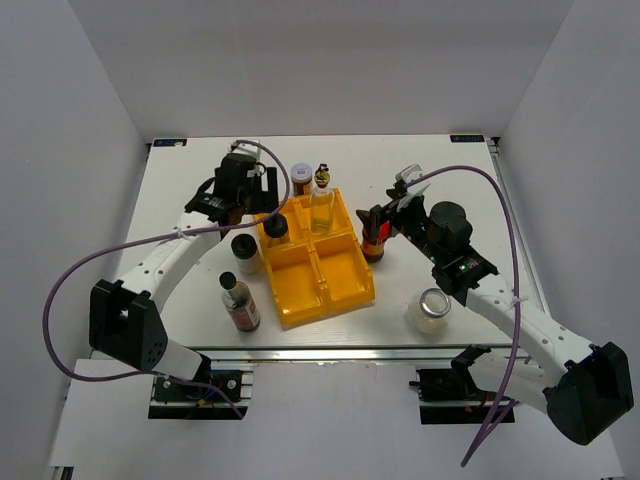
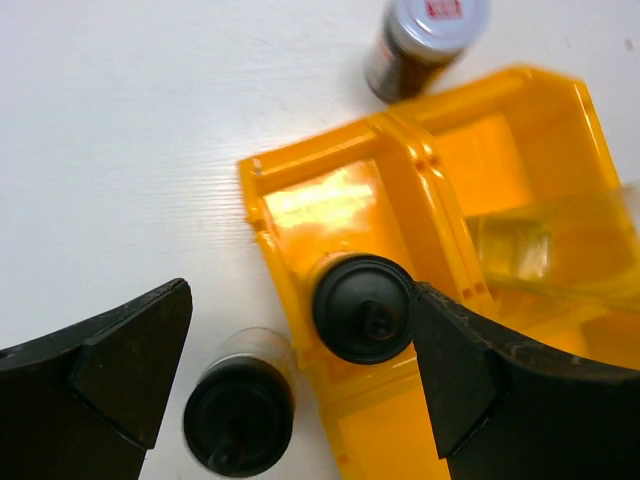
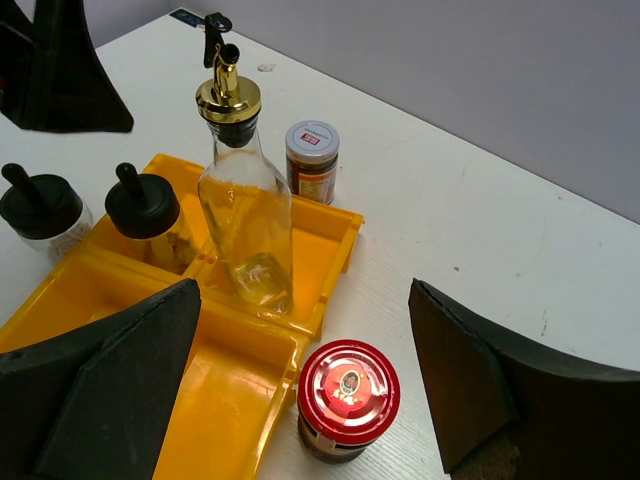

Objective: Organize the condiment bottles

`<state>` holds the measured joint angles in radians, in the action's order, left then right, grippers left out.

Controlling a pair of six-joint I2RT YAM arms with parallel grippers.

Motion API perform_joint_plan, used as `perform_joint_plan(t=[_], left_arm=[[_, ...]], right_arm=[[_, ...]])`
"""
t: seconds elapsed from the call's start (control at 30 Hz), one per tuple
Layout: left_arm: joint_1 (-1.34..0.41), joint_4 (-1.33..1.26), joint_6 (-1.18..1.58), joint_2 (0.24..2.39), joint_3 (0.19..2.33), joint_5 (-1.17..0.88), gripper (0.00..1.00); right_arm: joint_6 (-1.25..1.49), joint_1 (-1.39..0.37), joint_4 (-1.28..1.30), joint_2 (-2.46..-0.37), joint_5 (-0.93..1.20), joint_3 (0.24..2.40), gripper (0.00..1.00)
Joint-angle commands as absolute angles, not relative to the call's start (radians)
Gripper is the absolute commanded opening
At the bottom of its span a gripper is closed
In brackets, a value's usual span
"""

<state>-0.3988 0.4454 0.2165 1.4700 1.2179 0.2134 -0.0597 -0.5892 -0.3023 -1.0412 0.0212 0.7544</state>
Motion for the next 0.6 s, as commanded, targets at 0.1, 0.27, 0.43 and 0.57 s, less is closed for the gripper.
perform_joint_plan(t=[0.1,0.27,0.43,0.57], left_arm=[[-0.402,0.611,0.393,1.396,1.212,0.402,0.98],[-0.402,0.644,0.488,1.342,1.100,0.425,0.98],[-0.402,0.618,0.495,1.330,1.065,0.388,0.98],[-0.402,0.617,0.500,1.347,1.034,0.393,0.98]], right_arm=[[-0.066,-0.583,-0.344,-1.020,0.005,0.755,0.89],[-0.063,-0.581,-0.344,-1.031,0.011,0.753,0.89],[-0.067,-0.581,-0.338,-1.046,0.005,0.756,0.89],[-0.072,-0.578,-0.333,-1.058,0.005,0.758,0.89]])
